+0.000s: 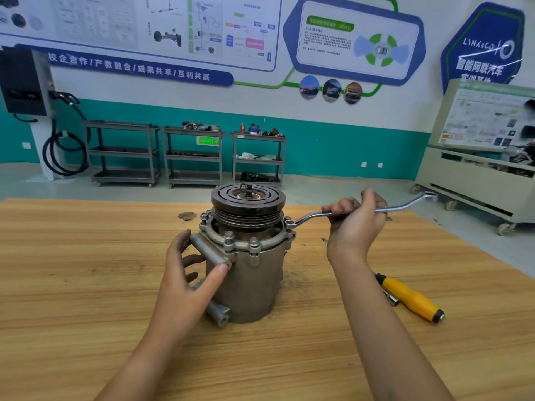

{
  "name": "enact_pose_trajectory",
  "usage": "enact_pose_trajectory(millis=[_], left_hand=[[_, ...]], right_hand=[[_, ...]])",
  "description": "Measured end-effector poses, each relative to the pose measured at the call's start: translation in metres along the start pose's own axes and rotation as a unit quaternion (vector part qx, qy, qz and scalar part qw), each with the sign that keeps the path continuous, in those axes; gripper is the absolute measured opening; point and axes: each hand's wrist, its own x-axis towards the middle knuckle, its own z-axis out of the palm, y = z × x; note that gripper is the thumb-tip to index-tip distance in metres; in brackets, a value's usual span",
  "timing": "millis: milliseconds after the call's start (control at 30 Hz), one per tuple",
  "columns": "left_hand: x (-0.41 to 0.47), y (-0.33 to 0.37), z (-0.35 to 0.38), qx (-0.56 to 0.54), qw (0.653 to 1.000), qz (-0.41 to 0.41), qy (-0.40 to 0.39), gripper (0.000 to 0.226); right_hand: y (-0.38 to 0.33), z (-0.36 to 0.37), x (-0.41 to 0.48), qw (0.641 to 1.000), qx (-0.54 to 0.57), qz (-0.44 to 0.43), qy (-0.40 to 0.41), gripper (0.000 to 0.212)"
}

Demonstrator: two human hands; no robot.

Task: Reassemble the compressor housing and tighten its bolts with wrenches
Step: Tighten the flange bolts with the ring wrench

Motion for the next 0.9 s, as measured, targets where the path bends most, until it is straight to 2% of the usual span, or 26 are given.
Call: enact_pose_trajectory(millis=[100,233,500,633,733,800,900], left_hand=[[0.0,-0.001,-0.001,-0.003,1.0,-0.002,0.002,0.079],[0.0,0.0,0.0,-0.006,1.0,0.0,0.004,0.078],[0.001,-0.003,0.002,-0.01,1.0,0.006,0.011,0.07],[0.001,-0.007,0.003,-0.005,1.0,0.016,0.013,0.068],[0.002,-0.008,0.003,-0.01,1.0,0.019,0.013,0.069],[0.002,-0.008,0.002,-0.014,1.0,0.019,0.01,0.068],[0.004,-0.013,0.002,-0.013,1.0,0.012,0.008,0.073]], right_hand=[[-0.002,-0.01,-0.017,0.998,0.012,-0.043,-0.032,0.017],[-0.003,-0.02,-0.036,0.997,0.022,-0.057,-0.048,0.017],[0.005,-0.029,-0.075,0.974,-0.108,-0.159,-0.124,0.033],[0.022,-0.019,-0.105,0.927,-0.213,-0.259,-0.17,0.033],[0.039,-0.009,-0.117,0.886,-0.313,-0.272,-0.205,0.03],[0.042,0.001,-0.121,0.835,-0.415,-0.291,-0.213,0.035],[0.046,0.016,-0.123,0.734,-0.547,-0.354,-0.191,0.04]])
